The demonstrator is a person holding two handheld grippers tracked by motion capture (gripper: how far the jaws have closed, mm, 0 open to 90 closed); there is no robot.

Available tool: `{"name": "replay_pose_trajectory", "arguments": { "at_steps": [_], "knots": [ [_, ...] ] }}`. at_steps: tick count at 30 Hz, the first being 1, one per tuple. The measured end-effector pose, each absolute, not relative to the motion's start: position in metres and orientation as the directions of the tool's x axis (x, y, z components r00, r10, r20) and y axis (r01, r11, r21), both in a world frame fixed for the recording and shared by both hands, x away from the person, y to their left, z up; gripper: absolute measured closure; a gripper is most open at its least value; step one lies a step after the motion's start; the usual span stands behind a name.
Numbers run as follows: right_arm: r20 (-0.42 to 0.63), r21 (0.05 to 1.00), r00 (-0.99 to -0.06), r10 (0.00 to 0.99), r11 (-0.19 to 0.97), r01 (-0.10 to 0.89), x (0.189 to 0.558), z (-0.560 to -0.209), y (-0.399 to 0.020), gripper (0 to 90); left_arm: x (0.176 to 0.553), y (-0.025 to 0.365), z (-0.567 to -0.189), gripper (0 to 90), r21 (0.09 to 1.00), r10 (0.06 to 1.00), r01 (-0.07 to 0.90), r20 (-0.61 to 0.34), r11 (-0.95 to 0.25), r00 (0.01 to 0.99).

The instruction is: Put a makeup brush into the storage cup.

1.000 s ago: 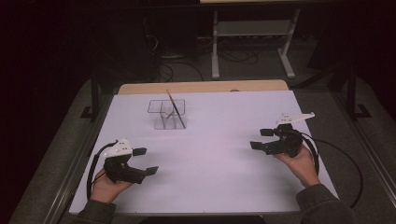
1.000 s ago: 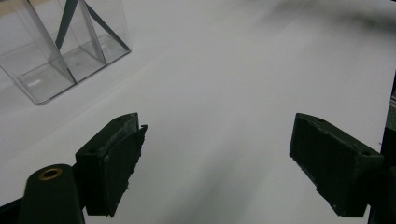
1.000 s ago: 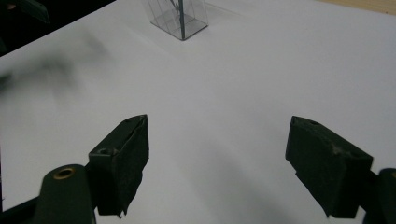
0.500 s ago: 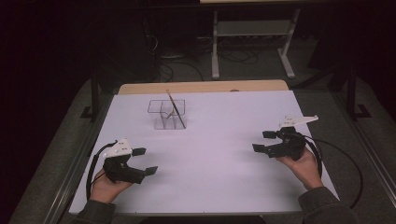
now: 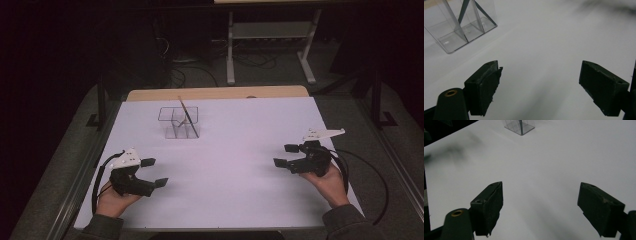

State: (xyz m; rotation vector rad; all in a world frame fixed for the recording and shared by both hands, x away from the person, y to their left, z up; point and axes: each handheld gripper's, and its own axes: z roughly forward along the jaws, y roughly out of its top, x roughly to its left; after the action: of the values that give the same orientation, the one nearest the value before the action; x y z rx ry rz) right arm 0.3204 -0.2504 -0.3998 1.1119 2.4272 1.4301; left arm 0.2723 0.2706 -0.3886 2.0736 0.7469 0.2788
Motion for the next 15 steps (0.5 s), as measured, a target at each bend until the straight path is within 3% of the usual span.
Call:
{"name": "replay_pose_trajectory", "arguments": {
  "at_steps": [15],
  "knots": [
    [0.267,0.798,-0.720,0.641,0.272,0.538,0.306,-0.408,-0.261,19.1,0.272,0.272,-0.390,16.1,0.809,0.608,0.405,-0.075,-0.426,0.790]
  ]
}}
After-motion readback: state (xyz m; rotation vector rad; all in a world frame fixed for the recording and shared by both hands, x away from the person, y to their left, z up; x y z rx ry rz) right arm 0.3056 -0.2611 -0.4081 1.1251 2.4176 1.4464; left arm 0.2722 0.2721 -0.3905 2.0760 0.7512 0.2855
